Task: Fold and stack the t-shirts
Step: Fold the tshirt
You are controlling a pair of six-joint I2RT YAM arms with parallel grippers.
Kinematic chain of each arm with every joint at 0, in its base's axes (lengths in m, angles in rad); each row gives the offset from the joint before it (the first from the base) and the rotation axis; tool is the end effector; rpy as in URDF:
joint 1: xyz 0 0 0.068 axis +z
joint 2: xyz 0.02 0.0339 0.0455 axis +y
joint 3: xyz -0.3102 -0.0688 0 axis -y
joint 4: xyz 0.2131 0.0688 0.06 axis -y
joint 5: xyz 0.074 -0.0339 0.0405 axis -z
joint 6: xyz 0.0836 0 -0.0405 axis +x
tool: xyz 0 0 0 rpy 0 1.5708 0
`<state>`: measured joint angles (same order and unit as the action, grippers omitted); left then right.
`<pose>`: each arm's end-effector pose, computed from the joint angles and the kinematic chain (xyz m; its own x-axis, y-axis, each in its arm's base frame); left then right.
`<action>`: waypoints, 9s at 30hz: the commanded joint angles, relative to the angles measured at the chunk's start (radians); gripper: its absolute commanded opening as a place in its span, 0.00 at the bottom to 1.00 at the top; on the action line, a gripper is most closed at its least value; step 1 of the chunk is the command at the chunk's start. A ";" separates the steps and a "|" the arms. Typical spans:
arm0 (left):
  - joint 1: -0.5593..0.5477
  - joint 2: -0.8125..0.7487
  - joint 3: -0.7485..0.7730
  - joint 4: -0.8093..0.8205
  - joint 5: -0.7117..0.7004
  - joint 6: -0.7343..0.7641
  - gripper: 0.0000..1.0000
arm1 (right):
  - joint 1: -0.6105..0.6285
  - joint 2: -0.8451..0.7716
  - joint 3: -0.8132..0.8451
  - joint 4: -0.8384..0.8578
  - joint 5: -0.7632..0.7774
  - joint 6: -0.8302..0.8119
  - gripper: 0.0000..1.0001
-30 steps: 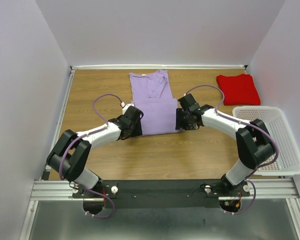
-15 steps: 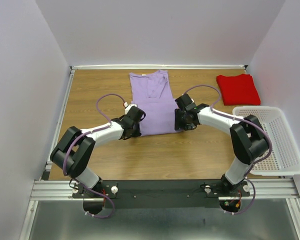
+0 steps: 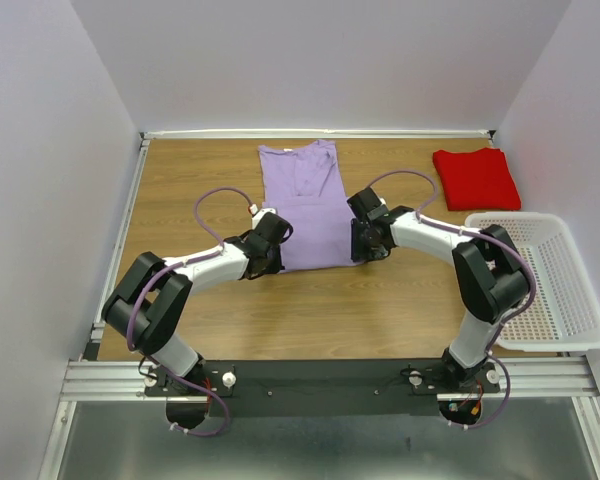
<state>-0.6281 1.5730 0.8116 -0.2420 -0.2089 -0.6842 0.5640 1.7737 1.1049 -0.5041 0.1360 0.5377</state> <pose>0.2530 -0.1623 0.1887 -0.8351 -0.1577 -0.5270 -0.0557 0.9773 -0.2042 0.2999 0.1763 0.1877 -0.9177 0.0200 -0.3968 -0.0177 0.9957 0.0911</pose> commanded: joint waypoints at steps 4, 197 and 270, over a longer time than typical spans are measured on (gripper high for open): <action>-0.002 0.019 -0.022 -0.048 -0.009 0.000 0.00 | 0.014 0.046 -0.020 -0.036 0.034 0.001 0.44; 0.479 0.296 0.250 0.388 0.507 0.126 0.41 | -0.268 0.692 0.632 0.484 -0.912 0.022 0.56; 0.286 -0.771 -0.170 -0.033 0.042 0.160 0.91 | 0.151 0.286 0.001 1.230 -0.881 0.489 0.70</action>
<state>-0.3477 0.8310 0.6498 -0.3084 -0.1158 -0.5602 0.6567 2.0624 1.0424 0.7151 -0.7414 1.0058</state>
